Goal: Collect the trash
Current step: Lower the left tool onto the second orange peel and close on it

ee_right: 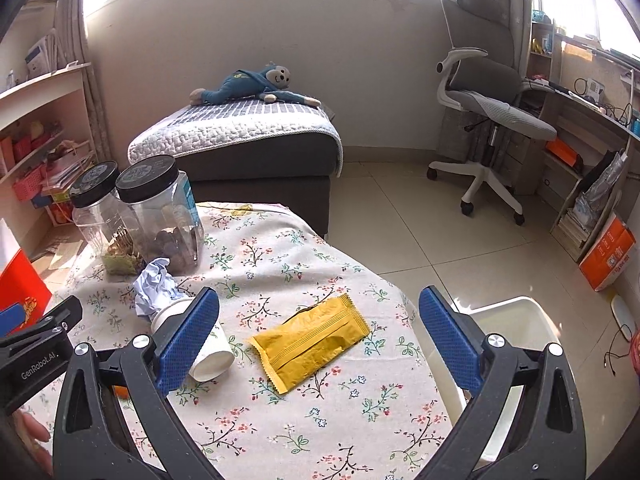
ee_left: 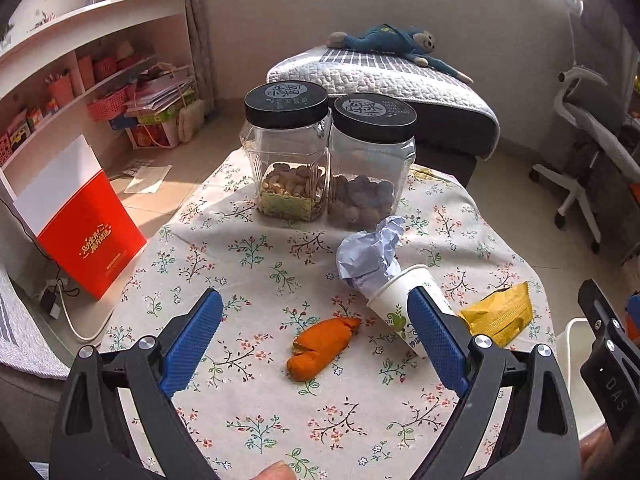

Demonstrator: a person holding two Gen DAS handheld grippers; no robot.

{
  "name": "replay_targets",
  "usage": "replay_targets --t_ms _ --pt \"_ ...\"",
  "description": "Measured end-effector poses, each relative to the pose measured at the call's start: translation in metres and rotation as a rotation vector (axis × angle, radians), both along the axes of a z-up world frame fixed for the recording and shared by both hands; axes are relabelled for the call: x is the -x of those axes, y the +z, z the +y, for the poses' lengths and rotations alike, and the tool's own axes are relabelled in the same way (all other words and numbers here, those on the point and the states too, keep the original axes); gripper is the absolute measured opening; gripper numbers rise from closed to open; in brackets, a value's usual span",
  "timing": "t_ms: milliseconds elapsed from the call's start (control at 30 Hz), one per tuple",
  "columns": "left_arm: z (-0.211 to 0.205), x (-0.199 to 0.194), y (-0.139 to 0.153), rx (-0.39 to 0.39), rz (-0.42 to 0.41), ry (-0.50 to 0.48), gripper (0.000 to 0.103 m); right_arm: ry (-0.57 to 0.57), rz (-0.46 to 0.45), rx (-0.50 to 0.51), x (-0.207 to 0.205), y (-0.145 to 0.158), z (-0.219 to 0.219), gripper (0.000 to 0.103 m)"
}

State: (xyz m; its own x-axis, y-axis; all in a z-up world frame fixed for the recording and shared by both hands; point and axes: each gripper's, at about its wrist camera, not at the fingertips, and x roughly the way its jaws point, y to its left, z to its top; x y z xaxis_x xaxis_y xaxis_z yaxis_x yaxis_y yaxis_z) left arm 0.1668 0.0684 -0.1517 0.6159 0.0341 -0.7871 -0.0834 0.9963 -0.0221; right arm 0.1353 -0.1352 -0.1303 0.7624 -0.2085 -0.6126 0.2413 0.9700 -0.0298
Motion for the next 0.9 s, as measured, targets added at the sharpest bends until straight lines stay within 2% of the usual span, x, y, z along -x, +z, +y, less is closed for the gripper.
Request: replay_targets --t_ms 100,233,300,367,500,533,567,600,667,800,900 --pt "0.01 -0.013 -0.029 0.013 0.154 -0.041 0.091 0.005 0.031 -0.024 -0.008 -0.005 0.001 0.096" --pt "0.009 -0.019 -0.063 -0.023 0.256 -0.097 0.09 0.017 0.079 -0.067 -0.021 -0.012 0.002 0.096" --pt "0.005 -0.02 -0.076 -0.031 0.274 -0.127 0.089 0.036 0.111 -0.074 -0.029 -0.018 0.005 0.096" --pt "0.002 -0.022 -0.088 -0.042 0.292 -0.152 0.079 0.059 0.141 -0.072 -0.037 -0.024 0.01 0.096" --pt "-0.009 -0.029 -0.108 -0.081 0.305 -0.222 0.073 0.117 0.182 -0.07 -0.051 -0.036 0.023 0.096" --pt "-0.011 -0.029 -0.113 -0.104 0.305 -0.234 0.068 0.143 0.192 -0.068 -0.055 -0.039 0.027 0.096" --pt "-0.012 -0.03 -0.119 -0.12 0.314 -0.241 0.056 0.168 0.205 -0.065 -0.058 -0.043 0.032 0.096" --pt "-0.01 -0.031 -0.122 -0.102 0.319 -0.246 0.052 0.191 0.22 -0.06 -0.062 -0.047 0.037 0.096" --pt "-0.002 -0.031 -0.118 -0.059 0.31 -0.236 0.027 0.239 0.25 -0.052 -0.068 -0.055 0.045 0.096" --pt "0.03 -0.029 -0.109 0.043 0.338 -0.164 0.024 0.316 0.32 -0.046 -0.081 -0.076 0.063 0.096" --pt "0.05 -0.023 -0.1 0.051 0.329 -0.119 0.024 0.387 0.374 -0.058 -0.089 -0.091 0.078 0.096"
